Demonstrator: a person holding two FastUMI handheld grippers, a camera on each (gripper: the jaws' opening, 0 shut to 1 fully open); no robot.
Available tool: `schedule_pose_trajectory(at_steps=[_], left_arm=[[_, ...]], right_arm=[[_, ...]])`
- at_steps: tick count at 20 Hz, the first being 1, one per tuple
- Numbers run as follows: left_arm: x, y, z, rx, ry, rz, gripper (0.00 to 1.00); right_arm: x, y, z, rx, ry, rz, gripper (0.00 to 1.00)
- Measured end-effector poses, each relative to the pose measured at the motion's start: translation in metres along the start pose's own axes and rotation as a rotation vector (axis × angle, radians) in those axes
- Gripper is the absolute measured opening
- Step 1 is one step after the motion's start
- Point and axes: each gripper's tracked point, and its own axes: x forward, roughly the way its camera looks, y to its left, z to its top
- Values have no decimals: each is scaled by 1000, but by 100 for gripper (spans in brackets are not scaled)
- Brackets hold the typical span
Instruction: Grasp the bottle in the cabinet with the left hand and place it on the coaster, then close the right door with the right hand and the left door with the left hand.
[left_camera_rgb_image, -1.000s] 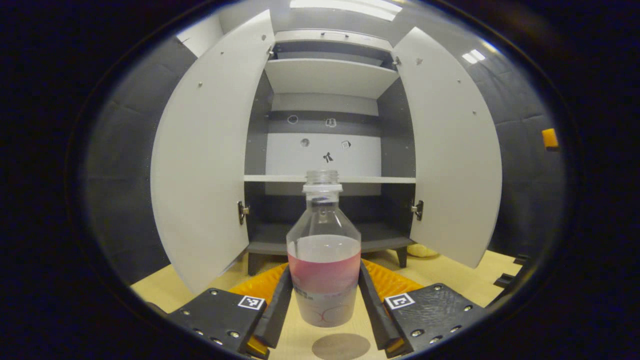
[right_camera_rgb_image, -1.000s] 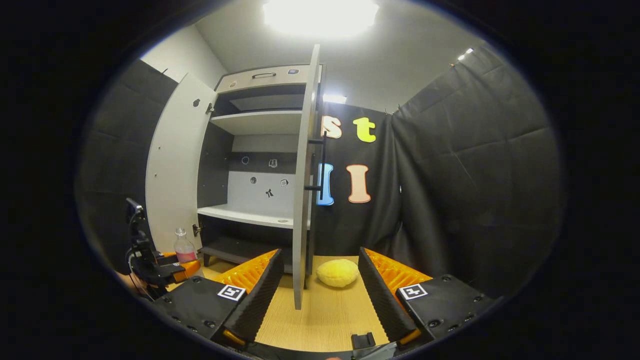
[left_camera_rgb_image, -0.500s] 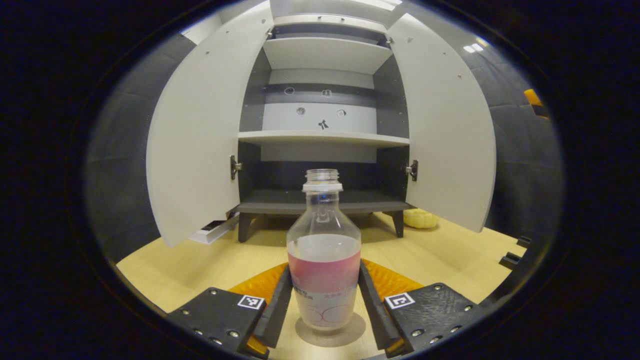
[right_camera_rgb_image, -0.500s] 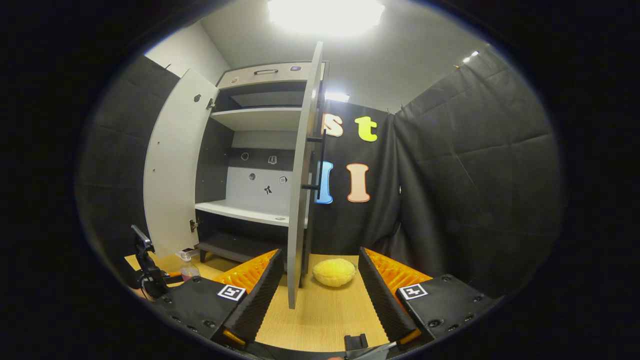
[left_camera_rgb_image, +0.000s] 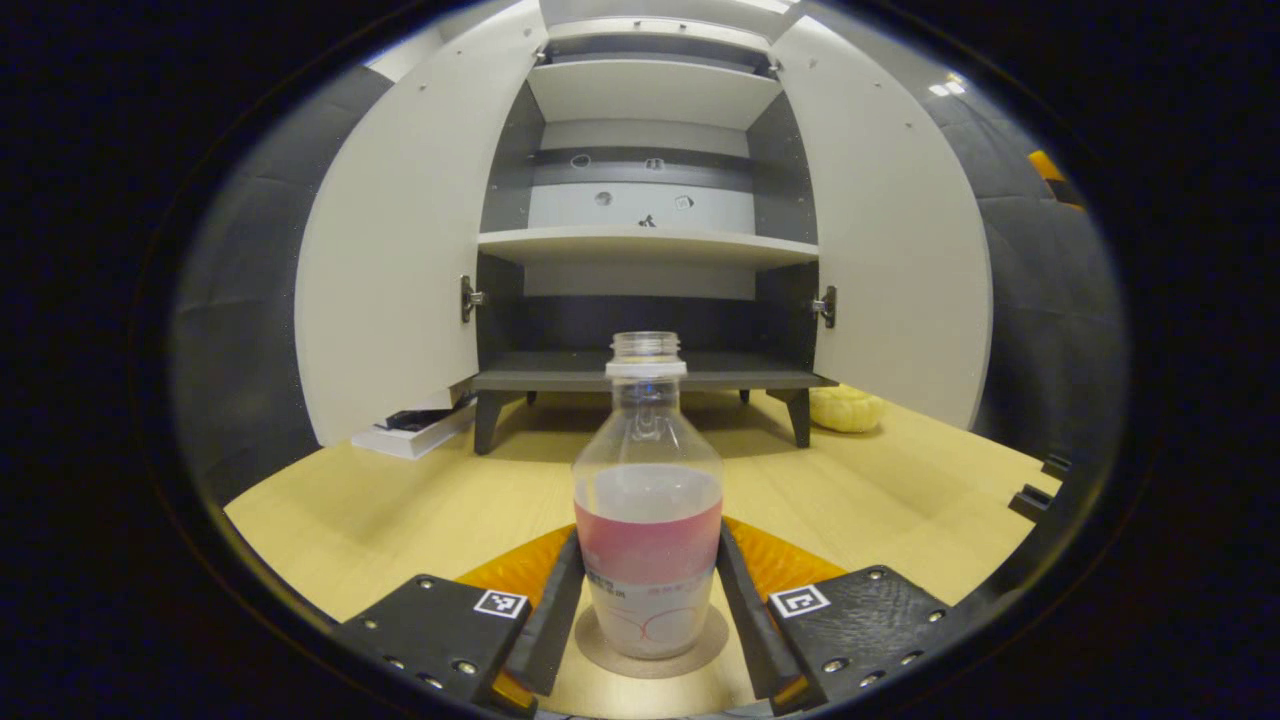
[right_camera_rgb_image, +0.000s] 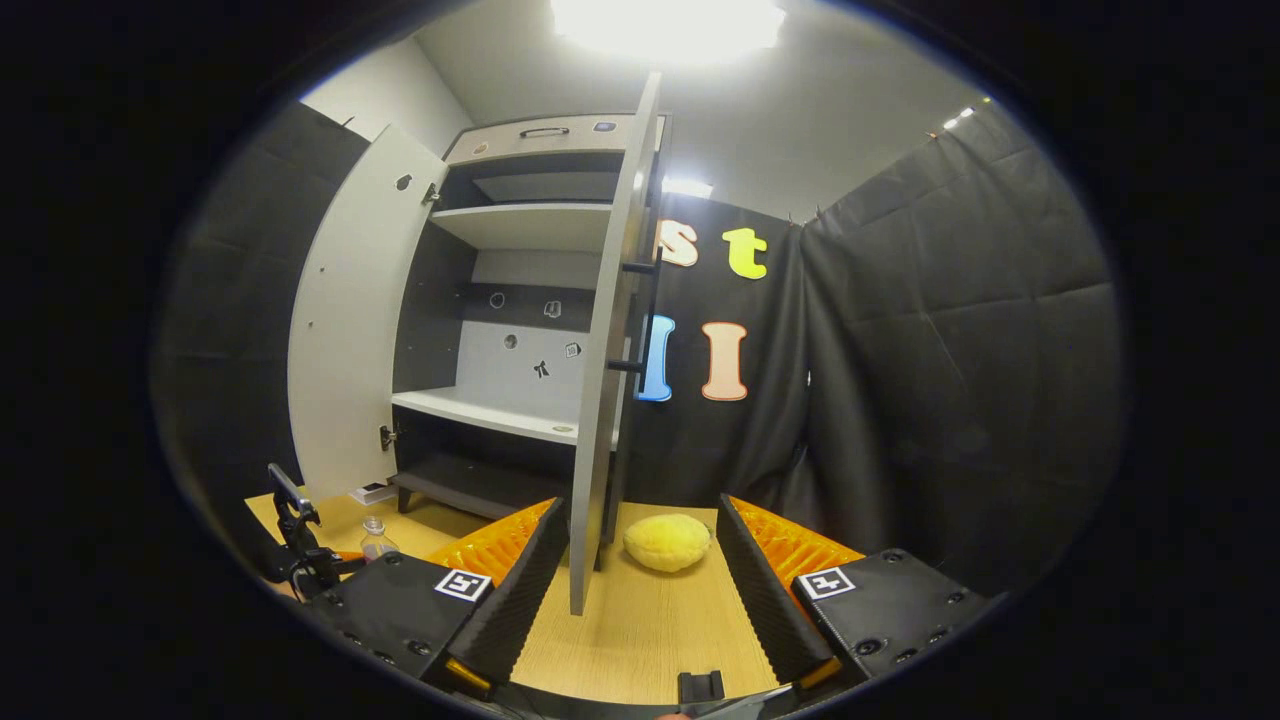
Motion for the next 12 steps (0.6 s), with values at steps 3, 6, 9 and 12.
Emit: schedule_pose_trajectory(at_steps=[3,6,9,12], left_arm=[[-6,1,1,17,18,16,84],[-13,0,15,24,16,23,90],[-22,-1,33,41,14,35,83],[-40,4,69,34,-15,54,83]], right_arm=[[4,1,1,10,-9,10,95],[7,0,4,29,-17,18,95],[11,-2,10,64,-36,26,95],[18,-5,17,95,-44,35,95]])
